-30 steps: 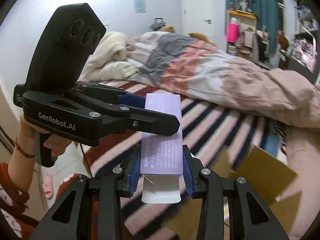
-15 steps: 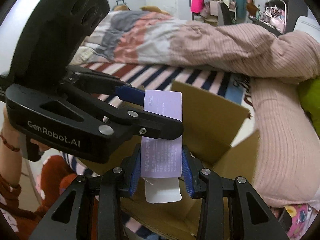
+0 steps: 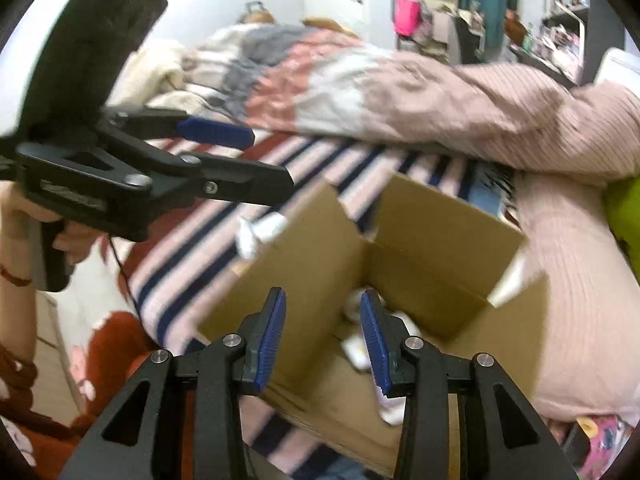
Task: Organize rigid objects
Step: 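Carry the lavender box into the cardboard box and release it, then grasp the clear bottle with the right gripper, then carry the clear bottle into the cardboard box and release it, then grasp the gold bar with the right gripper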
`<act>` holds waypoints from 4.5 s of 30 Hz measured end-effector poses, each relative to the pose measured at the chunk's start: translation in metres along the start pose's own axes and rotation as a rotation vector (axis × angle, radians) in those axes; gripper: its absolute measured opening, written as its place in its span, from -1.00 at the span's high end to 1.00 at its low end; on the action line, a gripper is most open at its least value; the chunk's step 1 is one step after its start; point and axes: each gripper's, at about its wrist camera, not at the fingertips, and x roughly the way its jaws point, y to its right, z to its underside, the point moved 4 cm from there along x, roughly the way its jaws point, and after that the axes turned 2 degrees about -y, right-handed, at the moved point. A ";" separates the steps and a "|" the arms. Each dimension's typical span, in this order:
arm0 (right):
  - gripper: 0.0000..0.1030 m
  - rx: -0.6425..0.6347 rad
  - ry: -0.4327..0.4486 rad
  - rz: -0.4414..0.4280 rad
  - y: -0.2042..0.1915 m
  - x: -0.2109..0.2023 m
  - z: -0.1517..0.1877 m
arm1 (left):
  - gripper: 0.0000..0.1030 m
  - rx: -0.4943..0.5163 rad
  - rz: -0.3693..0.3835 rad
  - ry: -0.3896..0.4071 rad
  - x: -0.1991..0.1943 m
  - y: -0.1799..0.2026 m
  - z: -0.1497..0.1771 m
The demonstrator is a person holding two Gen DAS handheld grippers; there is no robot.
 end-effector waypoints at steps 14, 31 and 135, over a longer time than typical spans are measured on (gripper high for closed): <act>0.24 -0.106 -0.144 -0.172 -0.119 0.137 -0.021 | -0.66 -0.206 -0.192 0.029 -0.041 -0.141 0.116; 0.61 -0.164 -0.226 0.078 -0.094 0.233 -0.027 | -0.66 -0.256 -0.140 -0.033 0.006 -0.173 0.147; 0.73 0.060 -0.238 -0.137 -0.086 0.204 0.019 | -0.48 -0.245 -0.111 0.019 -0.025 -0.147 0.145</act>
